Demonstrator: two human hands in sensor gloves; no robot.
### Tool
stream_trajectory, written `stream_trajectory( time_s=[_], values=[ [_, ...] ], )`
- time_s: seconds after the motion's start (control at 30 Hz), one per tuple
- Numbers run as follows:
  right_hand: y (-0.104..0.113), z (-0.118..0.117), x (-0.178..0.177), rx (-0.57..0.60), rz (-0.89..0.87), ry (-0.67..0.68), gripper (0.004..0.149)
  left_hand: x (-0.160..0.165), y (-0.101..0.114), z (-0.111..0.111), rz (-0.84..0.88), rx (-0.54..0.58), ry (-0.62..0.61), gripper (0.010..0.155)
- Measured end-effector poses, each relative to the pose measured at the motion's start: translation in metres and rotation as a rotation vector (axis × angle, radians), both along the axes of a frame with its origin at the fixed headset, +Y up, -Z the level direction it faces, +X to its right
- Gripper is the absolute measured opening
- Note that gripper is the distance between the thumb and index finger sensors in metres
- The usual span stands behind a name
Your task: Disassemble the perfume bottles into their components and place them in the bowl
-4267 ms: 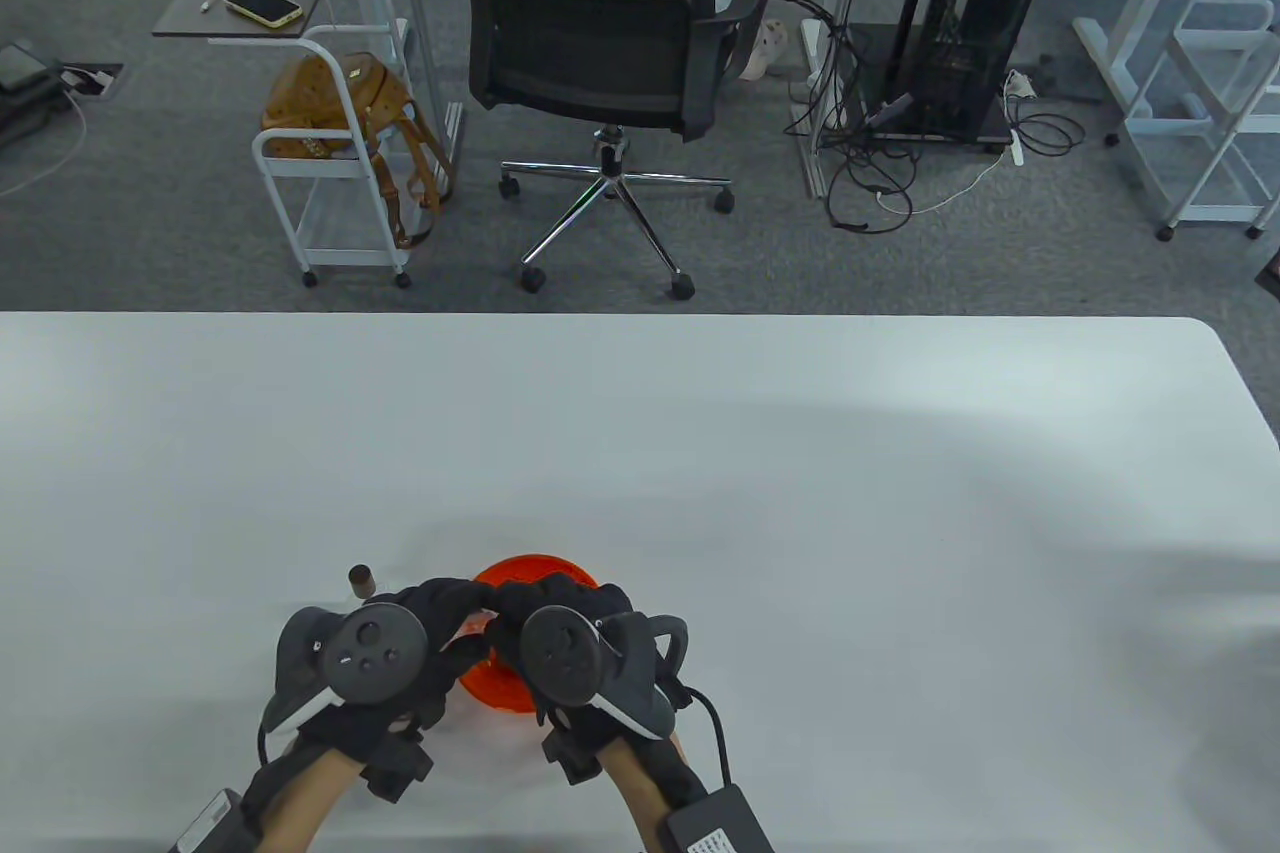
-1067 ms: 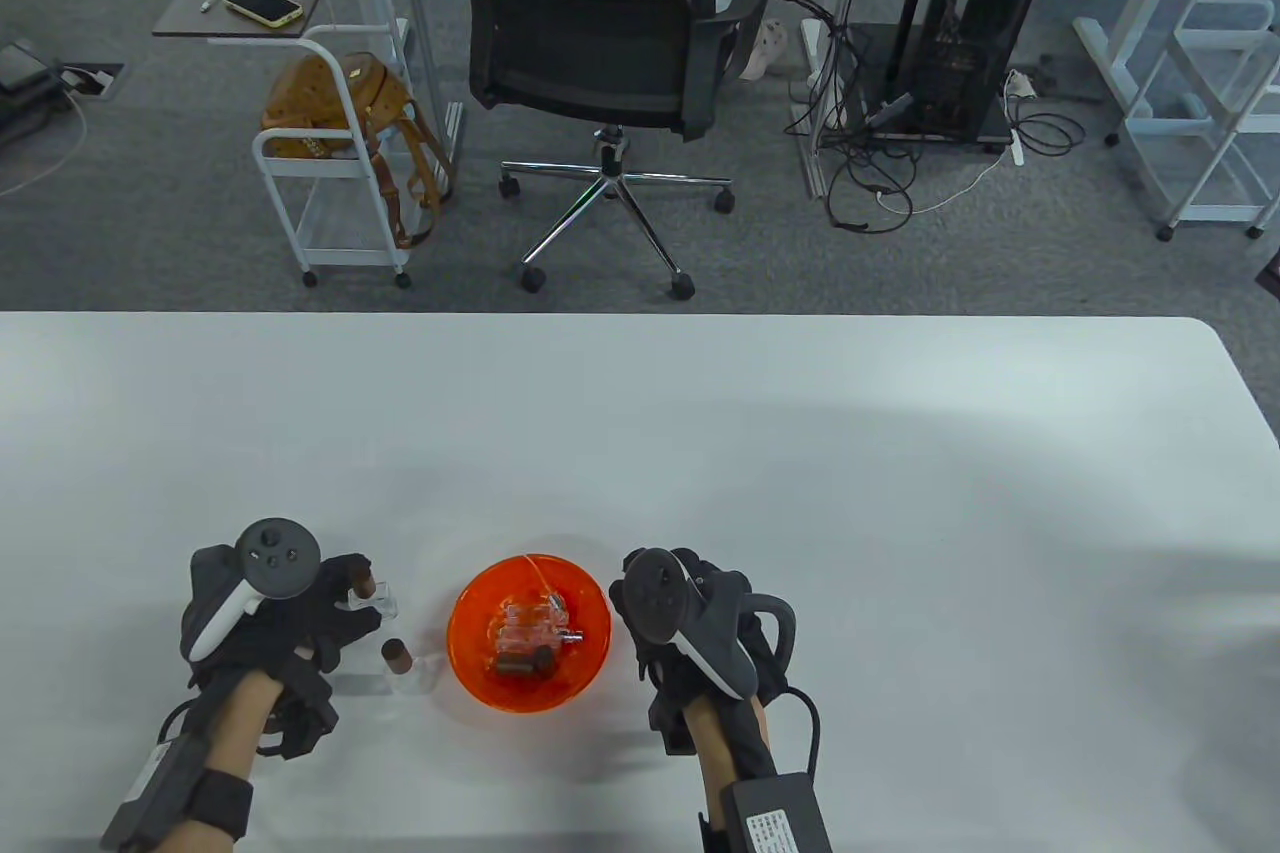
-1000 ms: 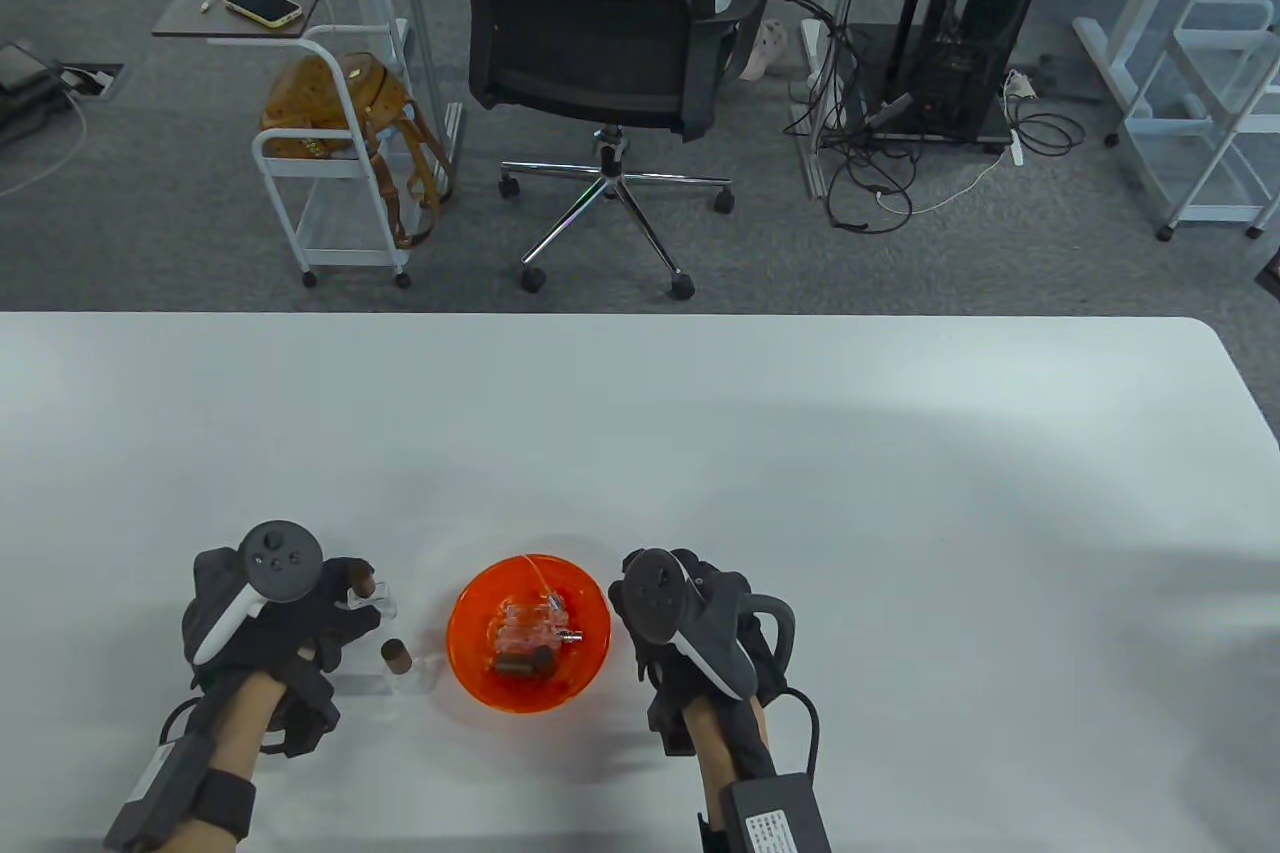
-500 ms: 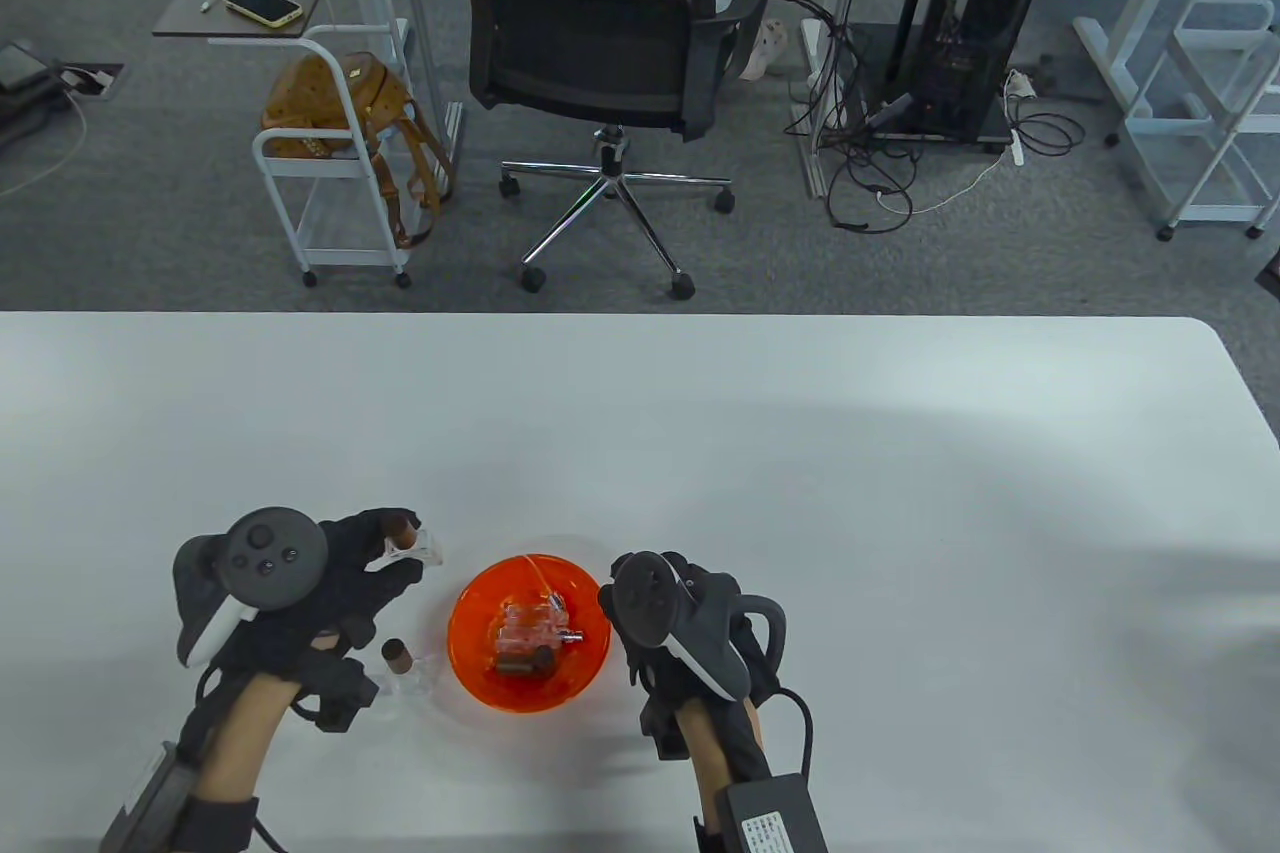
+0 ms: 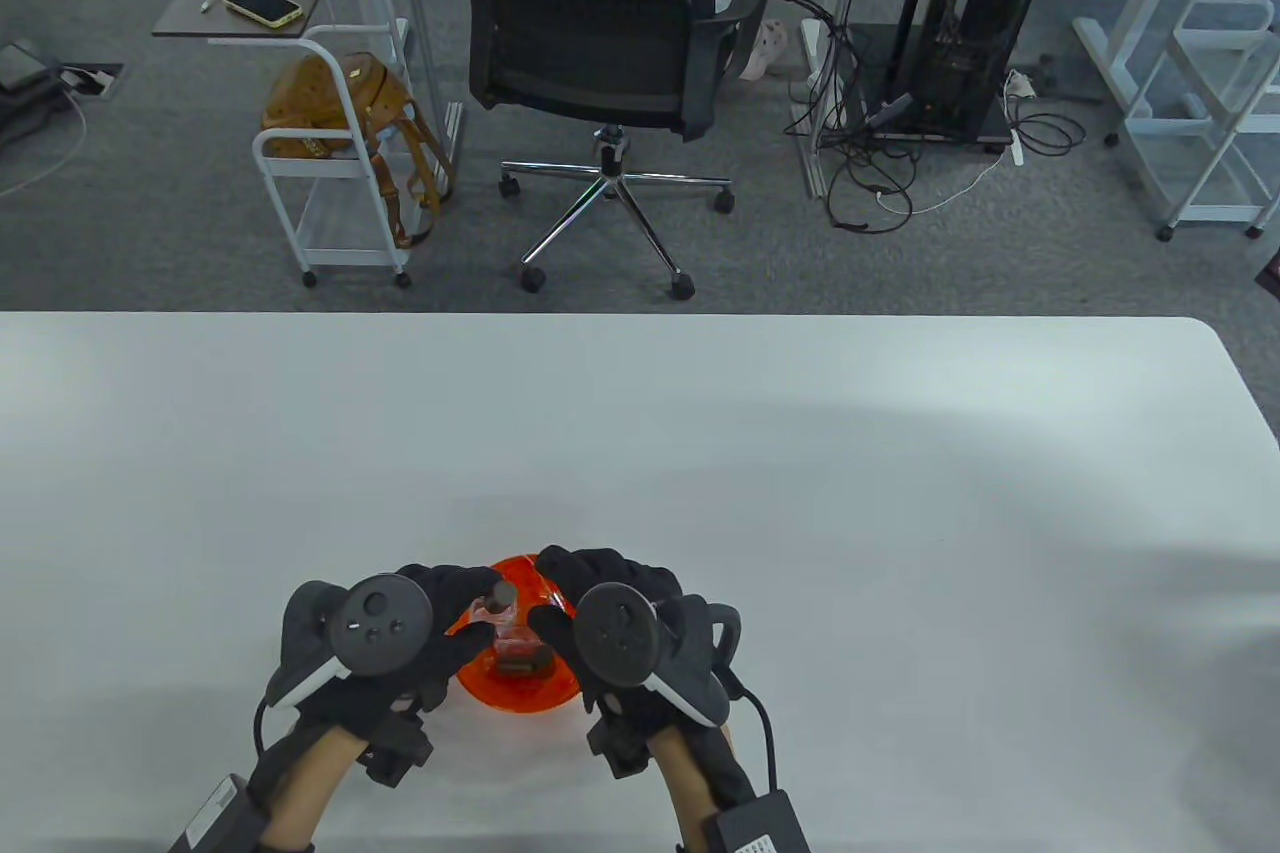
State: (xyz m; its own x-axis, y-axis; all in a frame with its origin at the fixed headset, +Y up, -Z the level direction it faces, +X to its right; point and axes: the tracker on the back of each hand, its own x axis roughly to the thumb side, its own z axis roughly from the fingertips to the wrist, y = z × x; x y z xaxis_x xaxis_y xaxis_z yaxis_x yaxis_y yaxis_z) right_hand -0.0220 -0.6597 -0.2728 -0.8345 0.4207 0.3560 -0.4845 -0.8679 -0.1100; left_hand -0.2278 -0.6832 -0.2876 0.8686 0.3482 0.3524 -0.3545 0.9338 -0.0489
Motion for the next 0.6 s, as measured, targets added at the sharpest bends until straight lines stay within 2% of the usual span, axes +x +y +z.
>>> stream_trajectory(
  time_s=[0.07,0.23,0.33,0.43,0.53,0.6],
  values=[
    [0.001,0.006,-0.014,0.034,0.0,0.024,0.069,0.003,-0.001,0.002,-0.019,0.011,-0.01,0.055],
    [0.0,0.01,-0.027,0.163,0.098,-0.015,0.052,0.008,-0.001,0.005,-0.051,0.02,-0.02,0.055],
    [0.008,0.011,-0.014,0.168,-0.056,-0.031,0.052,0.003,-0.001,0.004,-0.048,0.013,0.014,0.055],
    [0.01,0.006,-0.004,0.131,-0.104,-0.064,0.053,-0.006,-0.001,0.002,-0.016,0.008,0.052,0.055],
    [-0.011,-0.005,-0.004,-0.015,0.137,-0.08,0.053,-0.014,0.0,0.002,0.023,0.0,0.074,0.055],
    [-0.029,-0.01,-0.012,-0.053,0.363,-0.081,0.053,-0.017,0.001,0.002,0.029,-0.004,0.087,0.055]
  ],
)
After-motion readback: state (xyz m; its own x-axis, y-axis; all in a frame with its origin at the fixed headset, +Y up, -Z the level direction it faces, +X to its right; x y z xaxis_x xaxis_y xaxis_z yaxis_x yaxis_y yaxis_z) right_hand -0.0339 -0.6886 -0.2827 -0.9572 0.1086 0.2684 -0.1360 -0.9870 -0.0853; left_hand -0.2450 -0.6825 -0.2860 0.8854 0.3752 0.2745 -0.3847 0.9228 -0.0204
